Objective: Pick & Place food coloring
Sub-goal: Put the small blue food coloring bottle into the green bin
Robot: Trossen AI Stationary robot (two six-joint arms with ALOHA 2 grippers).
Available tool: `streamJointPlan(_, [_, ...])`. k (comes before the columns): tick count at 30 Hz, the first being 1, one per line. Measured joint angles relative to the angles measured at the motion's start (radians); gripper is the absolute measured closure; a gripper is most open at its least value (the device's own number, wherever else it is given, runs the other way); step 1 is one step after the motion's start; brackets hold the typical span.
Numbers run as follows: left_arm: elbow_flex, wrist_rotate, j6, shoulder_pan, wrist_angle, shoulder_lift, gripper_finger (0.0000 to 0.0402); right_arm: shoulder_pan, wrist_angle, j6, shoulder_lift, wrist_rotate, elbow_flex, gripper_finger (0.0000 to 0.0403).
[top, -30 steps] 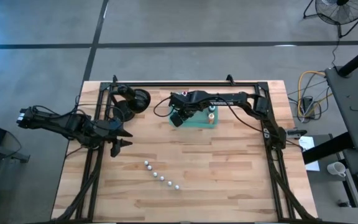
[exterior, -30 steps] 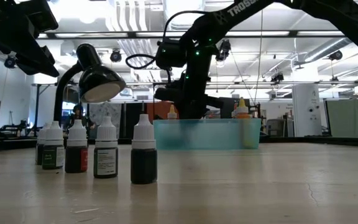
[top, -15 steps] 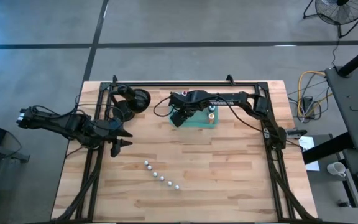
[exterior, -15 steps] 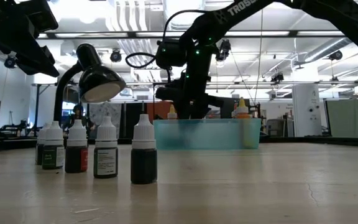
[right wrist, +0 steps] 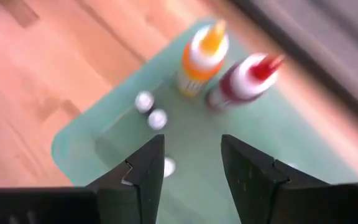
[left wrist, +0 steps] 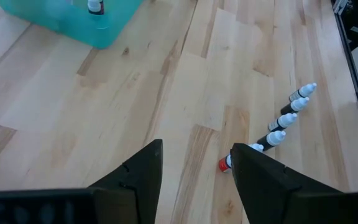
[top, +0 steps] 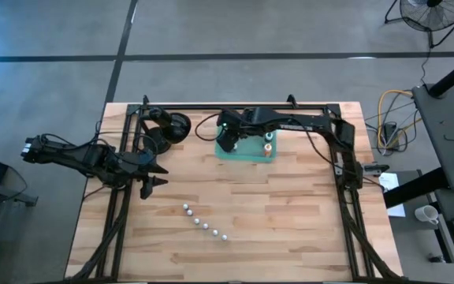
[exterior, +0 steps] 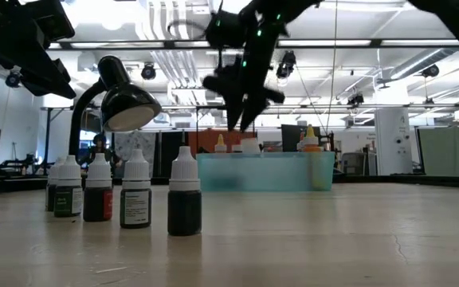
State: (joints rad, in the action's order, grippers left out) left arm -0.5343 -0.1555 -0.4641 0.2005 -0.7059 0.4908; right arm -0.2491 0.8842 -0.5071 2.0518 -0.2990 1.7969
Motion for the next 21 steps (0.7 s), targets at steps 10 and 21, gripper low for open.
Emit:
streamJointPlan(10, [0.000, 0.000, -0.001, 0.000, -0.001, 0.000, 0.0239, 0.147, -0.057, 0.392, -0.155, -0.019, 0.000, 0.0252])
streamJointPlan(21, [0.000, 0.000, -0.002, 0.000, -0.002, 0.000, 0.0239, 0.340, -0.057, 0.564, -0.157, 0.326, -0.009, 0.0240])
